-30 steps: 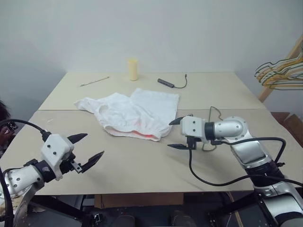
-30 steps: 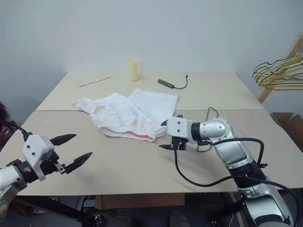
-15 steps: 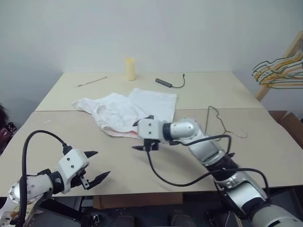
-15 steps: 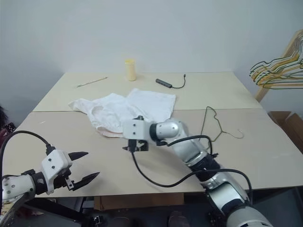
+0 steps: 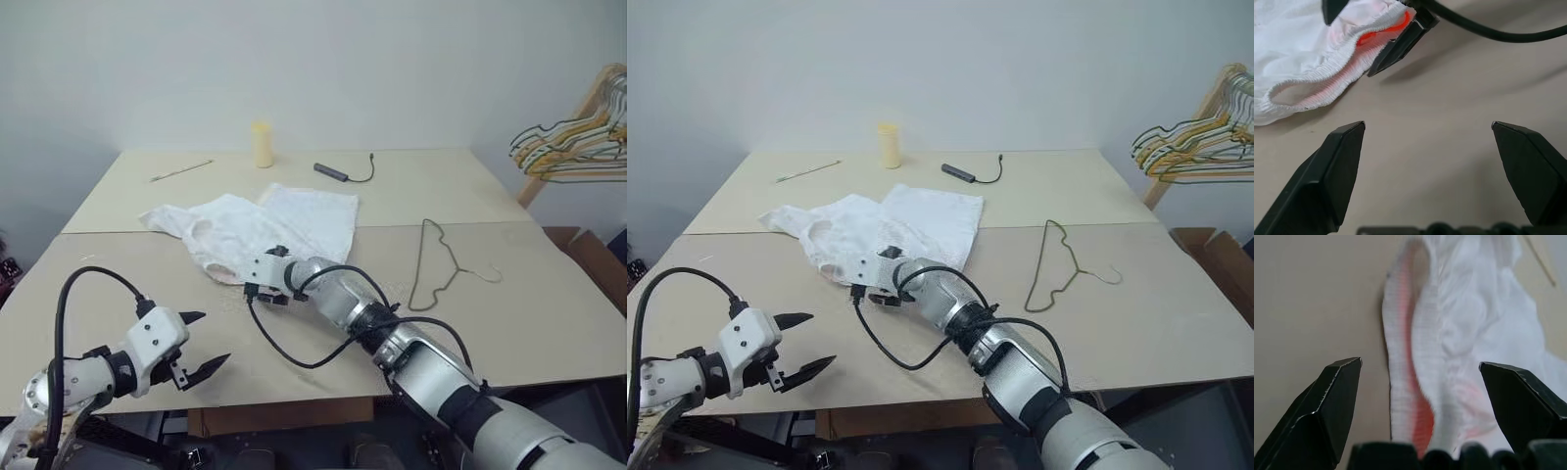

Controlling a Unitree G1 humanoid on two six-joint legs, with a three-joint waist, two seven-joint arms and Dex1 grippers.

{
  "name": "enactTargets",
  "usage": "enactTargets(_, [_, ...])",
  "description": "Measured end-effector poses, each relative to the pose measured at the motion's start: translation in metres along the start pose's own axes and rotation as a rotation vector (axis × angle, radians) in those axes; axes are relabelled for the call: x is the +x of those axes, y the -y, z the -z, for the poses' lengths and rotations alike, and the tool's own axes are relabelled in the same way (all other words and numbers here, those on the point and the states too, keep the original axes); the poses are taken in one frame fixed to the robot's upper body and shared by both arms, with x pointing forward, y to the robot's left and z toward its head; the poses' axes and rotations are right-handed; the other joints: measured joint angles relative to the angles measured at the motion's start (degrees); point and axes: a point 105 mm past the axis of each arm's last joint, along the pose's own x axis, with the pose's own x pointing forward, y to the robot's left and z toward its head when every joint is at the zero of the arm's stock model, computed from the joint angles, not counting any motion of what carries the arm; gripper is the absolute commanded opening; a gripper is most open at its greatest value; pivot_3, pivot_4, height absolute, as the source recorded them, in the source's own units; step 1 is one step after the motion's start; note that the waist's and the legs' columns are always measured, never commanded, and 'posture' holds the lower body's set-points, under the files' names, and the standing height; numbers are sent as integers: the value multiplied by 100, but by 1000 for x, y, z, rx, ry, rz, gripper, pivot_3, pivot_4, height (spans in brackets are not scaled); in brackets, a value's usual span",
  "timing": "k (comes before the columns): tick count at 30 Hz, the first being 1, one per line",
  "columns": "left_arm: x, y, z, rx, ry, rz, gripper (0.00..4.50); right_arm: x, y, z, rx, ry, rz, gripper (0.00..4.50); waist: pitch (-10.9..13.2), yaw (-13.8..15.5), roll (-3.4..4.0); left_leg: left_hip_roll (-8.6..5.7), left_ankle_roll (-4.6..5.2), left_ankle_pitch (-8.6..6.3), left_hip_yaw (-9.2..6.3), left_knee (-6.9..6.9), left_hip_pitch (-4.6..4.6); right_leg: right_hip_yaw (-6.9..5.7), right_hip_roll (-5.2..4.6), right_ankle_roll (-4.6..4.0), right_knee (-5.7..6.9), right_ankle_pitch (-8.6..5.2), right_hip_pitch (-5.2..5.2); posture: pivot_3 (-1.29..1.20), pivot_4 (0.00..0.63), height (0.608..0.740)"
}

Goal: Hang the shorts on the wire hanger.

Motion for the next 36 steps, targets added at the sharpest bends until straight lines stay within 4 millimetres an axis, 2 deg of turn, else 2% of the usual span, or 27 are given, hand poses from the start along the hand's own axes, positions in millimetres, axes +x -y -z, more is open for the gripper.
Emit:
enactTargets(3, [0, 0, 0, -1, -1, -2, 4500, 5, 5, 8, 25, -31, 25, 4456, 2, -87, 2, 3, 0, 0, -3, -1, 1, 0, 6, -4, 7, -1, -3, 58, 0, 740])
enactTargets(6, [0, -1, -1, 5, 3, -4, 4500, 6, 13, 10, 21, -43, 46, 3914, 1, -137, 3, 3, -1, 1, -5, -2, 2, 0, 7, -4, 6, -1, -3, 55, 0, 740])
enactTargets(10, [1, -1, -1, 9, 2, -6, 4500, 8, 12, 22, 19, -71, 47, 2589, 2, -215, 3, 2, -1, 0, -10, -7, 0, 0, 5, -4, 3, -1, -3, 49, 0, 740])
enactTargets(16, [1, -4, -1, 20, 0, -12, 4500, 9, 9, 25, -21, -68, 32, 527, 2, -257, 4, 3, -1, 1, -23, -7, 2, 1, 7, -4, 8, -1, -3, 39, 0, 740])
enactTargets(18, [1, -5, 1, 15, -3, -14, 4500, 9, 10, 25, -47, -64, 31, 19, 2, -262, 4, 3, -1, 1, -27, -7, 2, 1, 6, -4, 7, -1, -3, 36, 0, 740])
enactTargets(22, [3, -5, 2, 10, -4, -10, 4500, 3, 9, 26, -97, -18, 22, 19, 2, -258, 4, 2, -1, 0, -33, -7, 0, 2, 5, -3, 3, -1, -3, 34, 0, 740])
enactTargets(24, [4, -6, 4, 4, -9, -11, 4500, -7, 8, 32, -136, 19, 9, 19, 2, -227, 4, -2, -1, 0, -33, -6, -2, 0, 0, -2, 1, -2, -1, 31, 0, 740])
enactTargets(27, [4, -6, 4, 7, -10, -13, 4500, -33, 14, 56, -239, 51, -17, 19, 3, -188, 4, -7, -1, 0, -30, 0, -2, 0, -7, 3, -5, -2, 8, 25, 0, 740])
enactTargets(29, [4, -6, 5, 9, -14, -13, 4500, -56, 24, 74, -295, 72, -33, 19, -2, -209, -3, -5, 0, 0, -17, 2, 2, 1, -5, 4, -7, -1, 12, 23, 0, 740])
enactTargets(31, [3, -6, 7, 11, -23, -14, 4500, -75, 35, 83, -325, 102, -28, 19, -2, -246, -3, -3, 0, 1, -8, 1, 6, 2, -2, 3, -5, -1, 15, 22, 0, 740])
enactTargets(36, [3, -5, 5, 23, -17, -2, 4500, -104, 47, 116, -432, 99, -76, 19, 2, -370, 3, 4, 2, 0, 2, -10, 27, 11, 8, -8, -2, -4, 25, 12, 0, 740])
